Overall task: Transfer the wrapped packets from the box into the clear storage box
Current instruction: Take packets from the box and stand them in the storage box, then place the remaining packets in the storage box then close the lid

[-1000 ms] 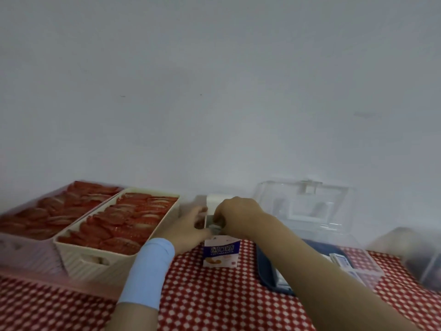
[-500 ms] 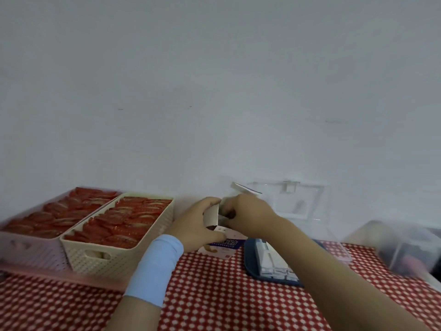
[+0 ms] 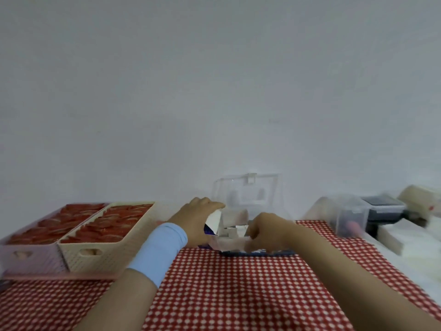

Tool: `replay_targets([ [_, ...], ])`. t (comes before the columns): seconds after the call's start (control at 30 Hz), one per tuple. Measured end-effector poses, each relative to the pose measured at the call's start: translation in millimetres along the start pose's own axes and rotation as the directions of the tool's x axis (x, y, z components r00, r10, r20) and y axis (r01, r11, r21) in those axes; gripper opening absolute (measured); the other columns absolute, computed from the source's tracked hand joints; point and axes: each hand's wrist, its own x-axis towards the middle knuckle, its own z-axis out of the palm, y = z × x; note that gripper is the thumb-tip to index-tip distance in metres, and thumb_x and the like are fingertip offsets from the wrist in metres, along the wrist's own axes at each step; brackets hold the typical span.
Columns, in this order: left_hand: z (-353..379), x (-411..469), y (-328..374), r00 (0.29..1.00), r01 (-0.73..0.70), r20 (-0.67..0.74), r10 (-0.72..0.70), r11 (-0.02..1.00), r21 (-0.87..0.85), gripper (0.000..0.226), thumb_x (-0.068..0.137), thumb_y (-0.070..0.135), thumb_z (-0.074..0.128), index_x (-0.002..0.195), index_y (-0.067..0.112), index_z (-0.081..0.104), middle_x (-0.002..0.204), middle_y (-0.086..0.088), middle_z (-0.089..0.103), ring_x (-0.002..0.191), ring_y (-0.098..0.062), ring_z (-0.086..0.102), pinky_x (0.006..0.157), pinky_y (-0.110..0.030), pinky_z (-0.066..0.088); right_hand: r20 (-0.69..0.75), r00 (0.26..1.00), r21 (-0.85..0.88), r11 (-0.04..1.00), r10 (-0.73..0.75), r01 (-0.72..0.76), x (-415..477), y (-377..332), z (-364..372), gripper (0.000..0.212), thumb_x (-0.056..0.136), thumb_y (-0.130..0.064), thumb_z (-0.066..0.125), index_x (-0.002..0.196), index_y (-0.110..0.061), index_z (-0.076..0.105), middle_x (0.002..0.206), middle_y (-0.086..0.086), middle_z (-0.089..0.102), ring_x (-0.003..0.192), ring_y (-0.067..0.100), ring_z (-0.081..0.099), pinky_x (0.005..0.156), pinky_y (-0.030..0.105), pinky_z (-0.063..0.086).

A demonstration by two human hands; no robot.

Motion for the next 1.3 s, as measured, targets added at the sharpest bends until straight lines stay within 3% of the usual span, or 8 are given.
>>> replay_targets([
  [0.1, -3.1, -1.5, 14.0, 0.999, -0.026, -0.025, 0.029, 0.993, 0.116, 0.084, 0.079, 0.023, 0.076, 0.147, 0.034, 0.028, 0.138, 0.002, 0.045, 0.126, -0.022, 0.042, 0.103, -0.034, 0.039, -0.074, 0.997, -0.029, 1.0, -0.005, 0.002, -9.9, 0.7, 0.1, 0.049, 0.08, -0.048, 0.076, 0.123, -0.029, 0.068, 0.115, -0.011, 0.069, 0.098, 0.01, 0.064, 0.092, 0.029, 0.051],
  [0.33, -26.6, -11.6, 39.7, 0.974, -0.185, -0.069, 0.214, 0.938, 0.294, 0.076, 0.083, 0.017, 0.076, 0.144, 0.029, 0.034, 0.135, 0.004, 0.049, 0.125, -0.017, 0.044, 0.096, -0.023, 0.037, -0.329, 0.944, 0.314, 0.94, -0.024, 0.133, -10.7, -8.1, 4.7, 0.046, 0.096, -0.021, 0.06, 0.141, -0.023, 0.053, 0.131, -0.003, 0.064, 0.103, 0.016, 0.064, 0.091, 0.028, 0.051],
  [0.53, -40.3, -15.7, 54.9, 0.898, -0.34, -0.039, 0.438, 0.747, 0.572, 0.058, 0.09, 0.019, 0.07, 0.135, 0.033, 0.036, 0.127, 0.005, 0.058, 0.116, -0.018, 0.052, 0.101, -0.033, 0.044, -0.302, 0.951, 0.405, 0.895, -0.062, 0.186, 0.1, -18.5, 14.7, 0.04, 0.087, 0.007, 0.059, 0.123, -0.009, 0.063, 0.119, 0.007, 0.07, 0.108, 0.022, 0.066, 0.089, 0.038, 0.057],
  [0.7, -48.4, -18.3, 38.0, 0.918, -0.275, -0.079, 0.389, 0.767, 0.58, 0.072, 0.089, 0.016, 0.07, 0.146, 0.035, 0.03, 0.135, 0.006, 0.053, 0.125, -0.018, 0.047, 0.108, -0.033, 0.038, -0.267, 0.958, 0.465, 0.857, -0.104, 0.222, 2.7, -22.2, 18.4, 0.053, 0.09, 0.007, 0.057, 0.137, -0.017, 0.055, 0.126, -0.001, 0.067, 0.097, 0.006, 0.064, 0.068, 0.011, 0.051],
  [0.9, -56.9, -36.5, 7.3, 0.975, -0.108, -0.191, 0.117, 0.993, 0.058, 0.084, 0.083, 0.02, 0.074, 0.148, 0.042, 0.026, 0.133, 0.008, 0.044, 0.123, -0.014, 0.039, 0.104, -0.035, 0.042, -0.294, 0.945, 0.494, 0.825, -0.141, 0.276, 2.9, -34.0, 13.9, 0.067, 0.091, 0.005, 0.054, 0.151, -0.021, 0.039, 0.149, 0.004, 0.047, 0.134, 0.025, 0.048, 0.106, 0.042, 0.049],
  [1.1, -32.0, -54.0, -23.2, 0.954, 0.032, -0.248, -0.167, 0.882, -0.471, 0.089, 0.074, 0.016, 0.082, 0.144, 0.041, 0.032, 0.135, 0.01, 0.043, 0.123, -0.011, 0.05, 0.104, -0.032, 0.047, -0.35, 0.936, 0.596, 0.76, -0.045, 0.259, 14.3, -56.3, 20.4, 0.066, 0.094, -0.007, 0.06, 0.151, -0.025, 0.033, 0.139, 0.005, 0.047, 0.107, 0.023, 0.059, 0.086, 0.037, 0.06],
  [1.2, -5.7, -58.7, -40.0, 0.948, 0.07, -0.221, -0.228, 0.828, -0.556, 0.097, 0.074, 0.013, 0.082, 0.144, 0.053, 0.029, 0.14, 0.016, 0.044, 0.127, -0.009, 0.051, 0.103, -0.037, 0.05, -0.317, 0.947, 0.741, 0.634, 0.04, 0.221, 27.7, -69.2, 30.2, 0.07, 0.091, -0.006, 0.067, 0.149, -0.023, 0.03, 0.125, 0.007, 0.055, 0.102, 0.028, 0.065, 0.074, 0.038, 0.063],
  [1.3, 14.1, -61.4, -53.1, 0.944, 0.097, -0.201, -0.26, 0.805, -0.586, 0.098, 0.077, 0.011, 0.08, 0.145, 0.055, 0.024, 0.142, 0.013, 0.045, 0.127, -0.011, 0.053, 0.103, -0.033, 0.05, -0.309, 0.951, 0.717, 0.663, 0.023, 0.217, 41.6, -77.7, 42.4, 0.061, 0.087, -0.009, 0.073, 0.138, -0.022, 0.043, 0.116, 0.004, 0.061, 0.101, 0.024, 0.066, 0.082, 0.039, 0.062],
])
